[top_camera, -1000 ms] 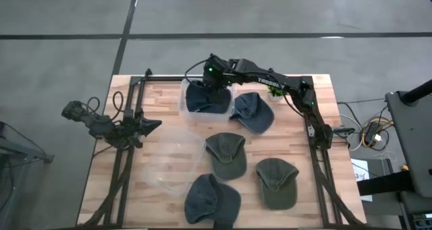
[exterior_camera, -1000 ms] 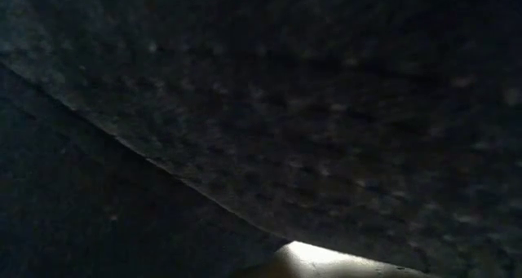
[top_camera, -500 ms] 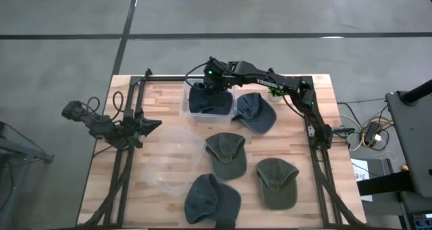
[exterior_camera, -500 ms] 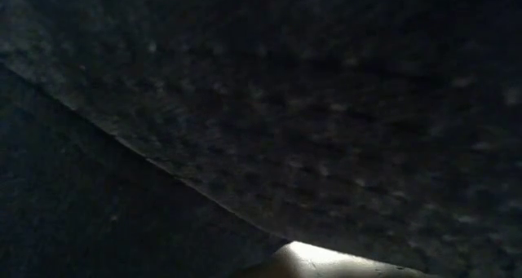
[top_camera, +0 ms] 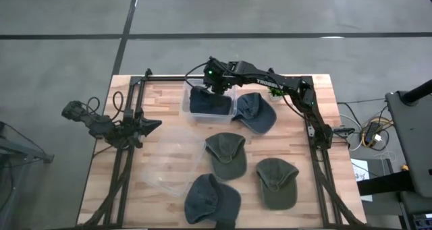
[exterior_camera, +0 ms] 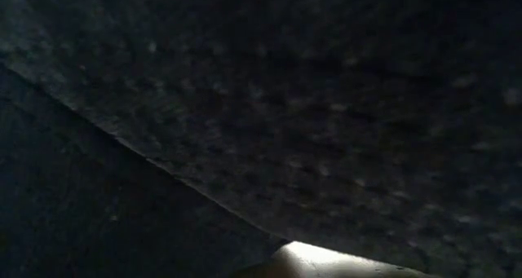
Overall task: Pick & Place hat
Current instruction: Put the top right blue cap into the top transparent bin, then put the left black cap into the bottom transparent bin
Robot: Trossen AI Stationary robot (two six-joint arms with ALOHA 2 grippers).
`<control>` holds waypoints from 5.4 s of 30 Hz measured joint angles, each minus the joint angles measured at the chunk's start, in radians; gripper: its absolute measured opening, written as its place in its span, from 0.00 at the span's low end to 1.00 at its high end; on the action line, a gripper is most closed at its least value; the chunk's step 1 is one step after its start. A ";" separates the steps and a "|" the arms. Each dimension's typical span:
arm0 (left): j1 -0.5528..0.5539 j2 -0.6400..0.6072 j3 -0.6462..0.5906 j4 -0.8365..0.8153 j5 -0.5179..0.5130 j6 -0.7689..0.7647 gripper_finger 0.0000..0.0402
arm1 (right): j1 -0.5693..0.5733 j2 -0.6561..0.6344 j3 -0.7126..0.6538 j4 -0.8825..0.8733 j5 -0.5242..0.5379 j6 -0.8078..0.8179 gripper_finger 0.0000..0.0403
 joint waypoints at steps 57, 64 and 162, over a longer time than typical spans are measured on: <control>0.000 0.000 0.000 0.124 -0.001 0.055 0.01 | 0.439 -1.247 -1.174 0.559 0.133 0.475 0.08; 0.000 0.000 0.000 0.127 -0.001 0.054 0.01 | 0.457 -1.324 -1.418 0.734 0.126 0.581 0.08; 0.000 0.000 0.000 0.104 0.010 0.036 0.01 | 0.458 -0.510 -1.271 0.633 -0.284 0.984 0.32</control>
